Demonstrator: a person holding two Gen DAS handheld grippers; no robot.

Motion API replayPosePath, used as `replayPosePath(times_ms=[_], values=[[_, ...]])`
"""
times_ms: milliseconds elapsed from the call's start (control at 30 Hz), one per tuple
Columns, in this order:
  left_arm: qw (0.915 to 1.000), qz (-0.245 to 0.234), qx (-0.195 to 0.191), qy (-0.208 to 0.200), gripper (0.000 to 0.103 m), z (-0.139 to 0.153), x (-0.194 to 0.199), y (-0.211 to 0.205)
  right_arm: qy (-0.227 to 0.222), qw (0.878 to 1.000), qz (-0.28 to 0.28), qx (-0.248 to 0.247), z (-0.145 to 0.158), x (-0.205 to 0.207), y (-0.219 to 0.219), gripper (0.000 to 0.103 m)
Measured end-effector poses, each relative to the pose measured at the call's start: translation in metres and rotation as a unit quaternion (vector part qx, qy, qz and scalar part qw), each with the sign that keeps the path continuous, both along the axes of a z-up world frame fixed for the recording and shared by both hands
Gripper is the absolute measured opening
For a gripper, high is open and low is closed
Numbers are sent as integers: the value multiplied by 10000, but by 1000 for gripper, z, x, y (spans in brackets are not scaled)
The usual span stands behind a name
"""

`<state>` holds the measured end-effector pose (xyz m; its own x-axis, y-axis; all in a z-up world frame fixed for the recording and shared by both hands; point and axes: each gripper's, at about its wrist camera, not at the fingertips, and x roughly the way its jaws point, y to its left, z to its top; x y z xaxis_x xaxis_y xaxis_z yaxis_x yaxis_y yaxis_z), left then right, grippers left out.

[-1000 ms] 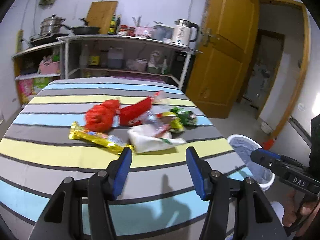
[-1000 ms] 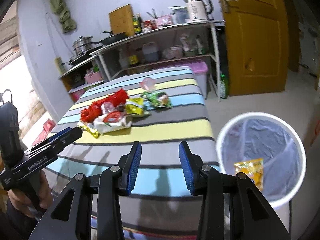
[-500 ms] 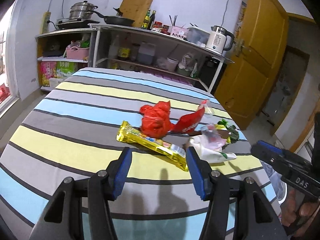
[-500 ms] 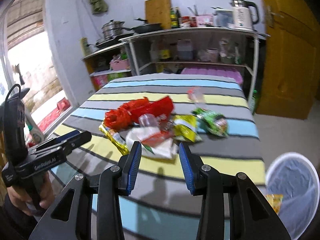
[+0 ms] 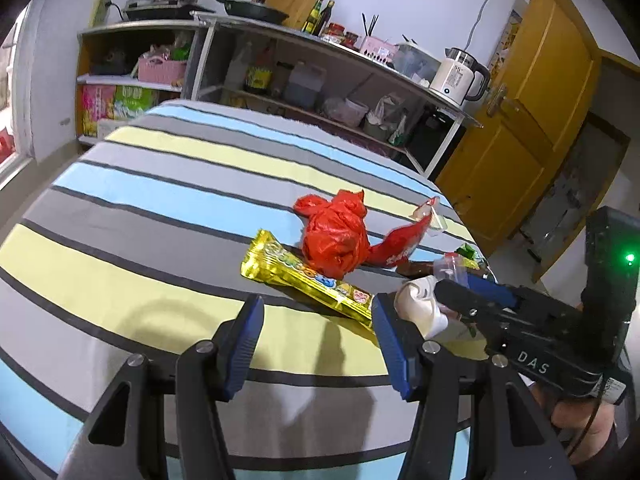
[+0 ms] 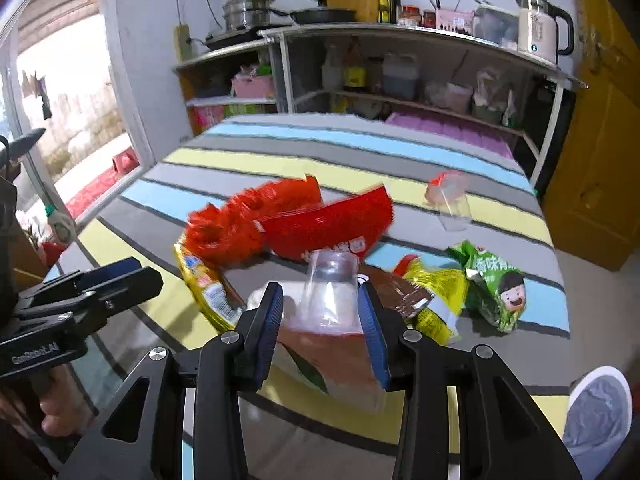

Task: Collect trash
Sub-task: 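Grasp the clear plastic cup with the right tool while the left tool grasps the gold candy wrapper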

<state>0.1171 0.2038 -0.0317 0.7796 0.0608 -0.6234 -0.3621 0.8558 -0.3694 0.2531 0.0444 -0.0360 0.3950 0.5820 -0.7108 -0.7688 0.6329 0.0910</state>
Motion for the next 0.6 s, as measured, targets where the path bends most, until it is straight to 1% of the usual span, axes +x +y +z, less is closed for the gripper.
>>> replayPosePath(times_ms=[100,133,167,300,433,500,567,600], values=[[9998,-68,-162,83,58,-4,10,-4,87,9999,-76,-48,-7,4,-4,40],[9997,-74,-220,109,58,-4,14,-4,131,9999,-82,3,-8,5,-6,33],[9995,-73,-280,143,58,-5,18,-6,171,9998,-106,47,-8,6,-9,31],[9992,19,-335,218,58,-5,30,-11,213,9994,-127,231,-4,2,-21,31],[9976,310,-406,468,58,-10,42,-13,212,9990,-151,353,1,-3,-32,31],[9966,467,-306,601,58,-13,47,-17,229,9987,-186,422,2,-6,-39,31],[9961,559,-80,682,55,-14,49,-19,240,9983,-220,491,4,-8,-46,31],[9952,624,62,753,47,-14,50,-22,239,9981,-243,520,5,-9,-48,31]])
